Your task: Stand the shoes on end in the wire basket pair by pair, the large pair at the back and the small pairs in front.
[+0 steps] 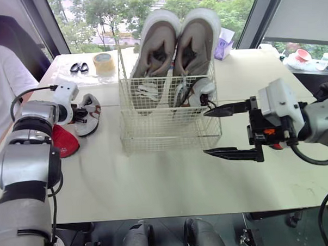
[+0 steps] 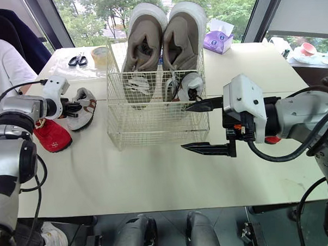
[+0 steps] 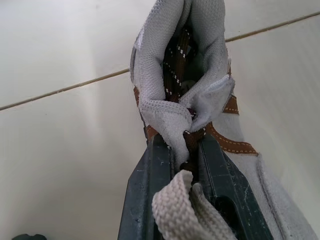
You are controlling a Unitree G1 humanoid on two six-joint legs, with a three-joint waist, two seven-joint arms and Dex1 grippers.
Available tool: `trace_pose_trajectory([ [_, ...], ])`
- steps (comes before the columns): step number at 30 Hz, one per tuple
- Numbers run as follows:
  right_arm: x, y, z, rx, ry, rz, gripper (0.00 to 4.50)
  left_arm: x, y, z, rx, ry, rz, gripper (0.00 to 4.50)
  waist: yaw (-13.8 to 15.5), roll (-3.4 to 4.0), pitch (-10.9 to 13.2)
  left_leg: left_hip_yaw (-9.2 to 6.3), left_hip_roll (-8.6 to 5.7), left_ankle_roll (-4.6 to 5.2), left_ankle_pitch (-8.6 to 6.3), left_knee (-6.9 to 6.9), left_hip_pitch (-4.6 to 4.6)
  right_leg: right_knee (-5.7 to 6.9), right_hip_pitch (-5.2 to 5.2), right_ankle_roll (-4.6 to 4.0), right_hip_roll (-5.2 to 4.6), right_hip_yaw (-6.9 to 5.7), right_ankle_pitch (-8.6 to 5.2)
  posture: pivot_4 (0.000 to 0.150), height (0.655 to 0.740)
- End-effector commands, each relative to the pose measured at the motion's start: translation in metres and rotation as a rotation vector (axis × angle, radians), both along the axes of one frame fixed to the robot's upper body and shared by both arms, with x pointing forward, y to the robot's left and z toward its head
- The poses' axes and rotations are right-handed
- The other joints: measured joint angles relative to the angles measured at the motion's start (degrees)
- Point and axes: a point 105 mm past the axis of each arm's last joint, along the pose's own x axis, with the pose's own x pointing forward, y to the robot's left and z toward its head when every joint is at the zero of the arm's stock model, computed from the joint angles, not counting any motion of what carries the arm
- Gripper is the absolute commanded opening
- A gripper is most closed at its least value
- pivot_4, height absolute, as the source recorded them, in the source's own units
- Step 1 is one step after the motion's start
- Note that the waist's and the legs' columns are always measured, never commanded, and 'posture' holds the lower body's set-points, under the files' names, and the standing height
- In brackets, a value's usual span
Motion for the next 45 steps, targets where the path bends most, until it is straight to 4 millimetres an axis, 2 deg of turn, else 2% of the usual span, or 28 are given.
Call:
trace_pose_trajectory([
  [1,-0.001,-0.002,0.003,0.004,-0.006,-0.003,4.5,0.009,0.009,0.105,-0.167,-0.354,0.104,0.03,0.0,-0.34,0.18,-0.04,0.0,0.01,0.01,0.03,-0.12,0.0,-0.08,0.01,0.0,-0.03,0.01,0.15,0.74],
  [2,0.0,-0.001,0.003,0.019,-0.001,-0.007,4.5,0.008,0.009,0.137,-0.215,-0.48,0.114,0.03,-0.02,-0.4,0.2,-0.08,0.0,0.01,0.01,0.05,-0.18,0.0,-0.09,0.05,0.0,-0.08,0.04,0.15,0.74],
  [4,0.005,-0.003,0.007,0.065,0.004,-0.035,4.5,0.0,0.009,0.185,-0.291,-0.67,0.121,0.03,-0.03,-0.41,0.2,-0.09,-0.01,0.01,0.01,0.05,-0.19,-0.06,-0.07,0.13,-0.01,-0.09,0.08,0.15,0.74],
  [6,0.012,-0.006,0.009,0.104,0.02,-0.075,4.5,-0.019,-0.004,0.23,-0.378,-0.879,0.055,0.03,-0.08,-0.41,0.2,-0.06,-0.03,-0.01,0.01,0.05,-0.16,-0.16,-0.02,0.21,-0.05,-0.09,0.13,0.15,0.74],
  [8,0.022,-0.006,0.009,0.145,0.036,-0.119,4.5,-0.051,-0.031,0.254,-0.448,-1.061,-0.027,0.03,-0.14,-0.31,0.14,-0.05,-0.08,-0.17,0.1,0.04,-0.11,-0.2,0.09,0.25,-0.14,-0.06,0.15,0.15,0.74],
  [10,0.024,0.0,0.011,0.213,0.086,-0.11,4.5,-0.095,-0.066,0.265,-0.37,-1.282,-0.107,0.03,-0.14,-0.17,0.04,-0.01,-0.19,-0.15,0.09,0.01,0.01,-0.24,0.27,0.4,-0.26,0.05,0.23,0.15,0.74],
  [12,0.025,0.003,0.015,0.255,0.133,-0.077,4.5,-0.119,-0.101,0.259,-0.358,-1.373,-0.161,0.03,0.1,-0.18,0.05,0.0,-0.27,-0.15,0.1,0.04,0.09,-0.23,0.4,0.49,-0.3,0.1,0.28,0.15,0.74],
  [15,0.033,-0.002,0.015,0.231,0.169,-0.082,4.5,-0.129,-0.141,0.237,-0.308,-1.405,-0.244,0.03,0.14,-0.18,0.05,-0.05,-0.3,-0.11,0.15,0.17,0.08,-0.29,0.46,0.53,-0.25,0.08,0.34,0.15,0.74],
  [17,0.037,-0.005,0.014,0.212,0.176,-0.09,4.5,-0.131,-0.157,0.224,-0.254,-1.422,-0.274,0.03,0.08,-0.18,0.05,-0.02,-0.3,0.01,0.1,0.17,0.26,-0.34,0.66,0.5,-0.2,0.1,0.36,0.15,0.74],
  [21,0.042,-0.005,0.013,0.203,0.182,-0.088,4.5,-0.134,-0.189,0.185,-0.189,-1.478,-0.325,0.03,-0.01,-0.12,0.02,0.05,-0.25,0.37,-0.13,0.0,0.91,-0.44,1.18,0.47,-0.14,0.18,0.34,0.15,0.74],
  [24,0.04,-0.008,0.013,0.197,0.182,-0.103,4.5,-0.13,-0.193,0.167,-0.188,-1.473,-0.312,0.03,0.01,-0.12,0.02,0.05,-0.21,0.36,-0.13,0.0,0.86,-0.43,1.11,0.47,-0.11,0.19,0.34,0.15,0.74],
  [28,0.036,-0.014,0.013,0.193,0.186,-0.139,4.5,-0.119,-0.207,0.124,-0.112,-1.438,-0.334,0.03,0.1,-0.08,0.0,0.05,-0.2,0.37,-0.14,0.01,0.85,-0.44,1.1,0.46,-0.11,0.19,0.35,0.15,0.74],
  [34,0.03,-0.017,0.015,0.195,0.186,-0.167,4.5,-0.102,-0.213,0.084,-0.033,-1.38,-0.34,0.03,0.46,-0.07,-0.02,0.04,-0.21,0.41,-0.16,0.05,0.85,-0.45,1.12,0.43,-0.17,0.18,0.37,0.15,0.74],
  [40,0.028,-0.017,0.012,0.203,0.197,-0.183,4.5,-0.101,-0.214,0.065,0.094,-1.382,-0.365,0.03,1.12,-0.06,-0.02,0.05,-0.21,0.43,-0.17,0.05,0.85,-0.44,1.11,0.42,-0.22,0.16,0.38,0.15,0.74],
  [45,0.03,-0.019,0.009,0.208,0.203,-0.195,4.5,-0.1,-0.213,0.047,0.053,-1.296,-0.37,0.03,1.56,-0.03,-0.04,0.05,-0.25,0.47,-0.19,0.05,0.85,-0.46,1.1,0.41,-0.31,0.12,0.38,0.15,0.74],
])
